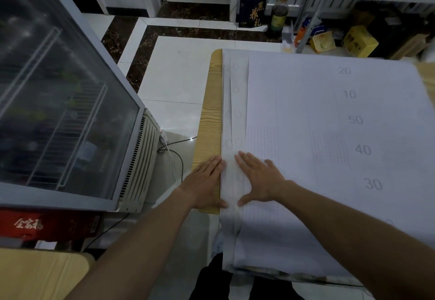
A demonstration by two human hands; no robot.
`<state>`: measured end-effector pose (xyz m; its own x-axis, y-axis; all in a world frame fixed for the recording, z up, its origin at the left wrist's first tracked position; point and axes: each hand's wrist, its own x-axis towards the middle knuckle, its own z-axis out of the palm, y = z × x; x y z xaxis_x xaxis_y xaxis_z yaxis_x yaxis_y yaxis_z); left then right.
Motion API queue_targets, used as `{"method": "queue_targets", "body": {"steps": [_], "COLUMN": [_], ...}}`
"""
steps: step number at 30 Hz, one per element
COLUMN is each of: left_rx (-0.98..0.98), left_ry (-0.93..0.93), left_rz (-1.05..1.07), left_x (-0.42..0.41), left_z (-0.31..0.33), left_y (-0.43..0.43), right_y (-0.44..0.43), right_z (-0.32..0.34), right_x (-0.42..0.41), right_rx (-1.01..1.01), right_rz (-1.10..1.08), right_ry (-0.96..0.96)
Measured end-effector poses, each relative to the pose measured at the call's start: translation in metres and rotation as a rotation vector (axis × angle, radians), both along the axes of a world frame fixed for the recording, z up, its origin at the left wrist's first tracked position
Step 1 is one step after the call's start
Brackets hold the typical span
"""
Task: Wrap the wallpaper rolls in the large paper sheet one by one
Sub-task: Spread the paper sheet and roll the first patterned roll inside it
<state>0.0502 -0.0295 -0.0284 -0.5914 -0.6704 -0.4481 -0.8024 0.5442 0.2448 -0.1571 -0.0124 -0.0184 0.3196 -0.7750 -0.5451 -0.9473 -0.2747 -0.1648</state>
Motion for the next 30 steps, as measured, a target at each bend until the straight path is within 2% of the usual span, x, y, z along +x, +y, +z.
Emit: {"method": "queue_targets", "body": {"steps": [4, 30], "left_rx": [-0.024, 0.003], "left_ry": [-0.024, -0.042], "left_rz": [0.013, -0.043], "left_x": [-0.002, 0.002], "left_z": [-0.003, -0.008], "left_y": [0.003, 0.001], "right_y": [0.005, 0.006], "right_z": [-0.006, -0.017], "right_x": [-0.01, 0.018], "right_rx": [0.021, -0.009], "right_rz": [0.02, 0.071], "right_ry": [0.071, 0.111]}}
